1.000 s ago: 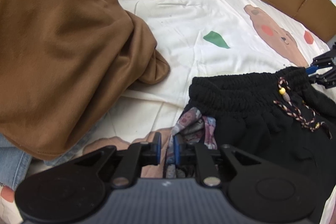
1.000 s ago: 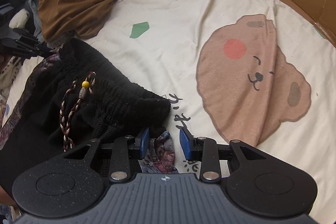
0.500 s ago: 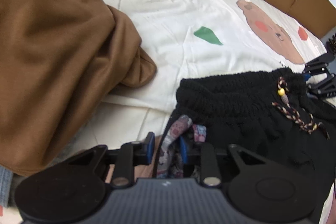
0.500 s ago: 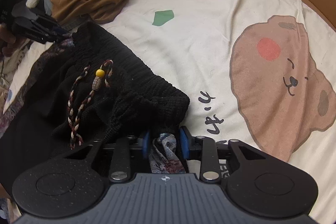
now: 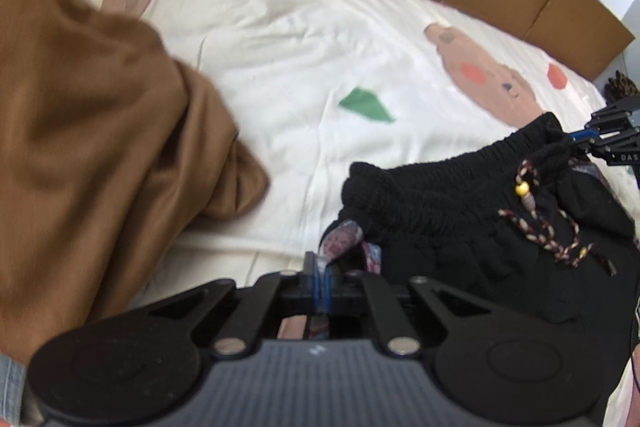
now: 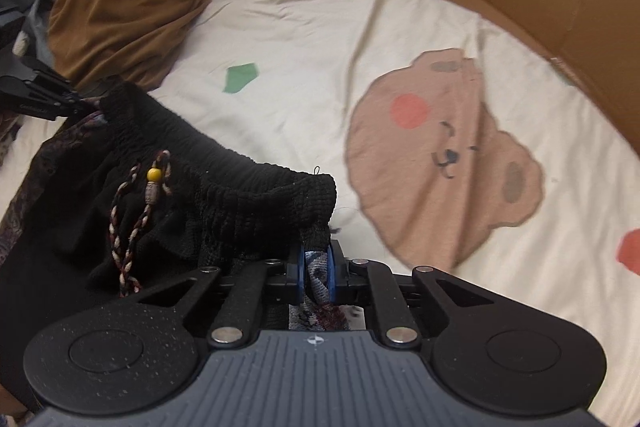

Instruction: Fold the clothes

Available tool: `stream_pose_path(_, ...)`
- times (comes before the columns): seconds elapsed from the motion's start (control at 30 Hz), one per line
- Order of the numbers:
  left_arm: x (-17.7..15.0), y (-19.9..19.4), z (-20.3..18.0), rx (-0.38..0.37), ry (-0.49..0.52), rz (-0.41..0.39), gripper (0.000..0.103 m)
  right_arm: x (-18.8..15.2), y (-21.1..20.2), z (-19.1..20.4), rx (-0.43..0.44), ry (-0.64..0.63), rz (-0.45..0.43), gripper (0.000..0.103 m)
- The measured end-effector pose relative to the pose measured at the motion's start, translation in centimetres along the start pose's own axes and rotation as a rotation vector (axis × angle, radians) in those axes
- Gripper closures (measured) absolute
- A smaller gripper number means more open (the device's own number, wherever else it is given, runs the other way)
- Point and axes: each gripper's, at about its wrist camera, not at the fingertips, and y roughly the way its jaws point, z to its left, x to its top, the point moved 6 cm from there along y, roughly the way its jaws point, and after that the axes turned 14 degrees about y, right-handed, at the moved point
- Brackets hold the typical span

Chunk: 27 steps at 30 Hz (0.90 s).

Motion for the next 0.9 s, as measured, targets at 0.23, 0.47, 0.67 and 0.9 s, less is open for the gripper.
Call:
stream_pose_path(0.23,3.6,-0.1,-1.2,-0.02,0.029,-0.075,0.101,0.7,-3.0,-2.9,-0.106,0.069,-0.079,0.095)
stream_pose_path(0.47,8.1,1.0,-3.1,-0.049,0.079,-0.147,0.101,0.9,-5.5,-6.0,-0.182,0.131,-0.151,0.095)
stream_pose_path(0.67,12.1,2.2,-4.2,-0.042,0.117,-0.193,0.101,2.0,-6.6,-8.4,-0.237,0.123,-0.182,0.095)
stream_pose_path(0.9,15.4,3.1,-4.3,-0.01,0.149,-0.219,0.101,4.3,-7.7,-10.3,-0.283,0.119,-0.235,0.095)
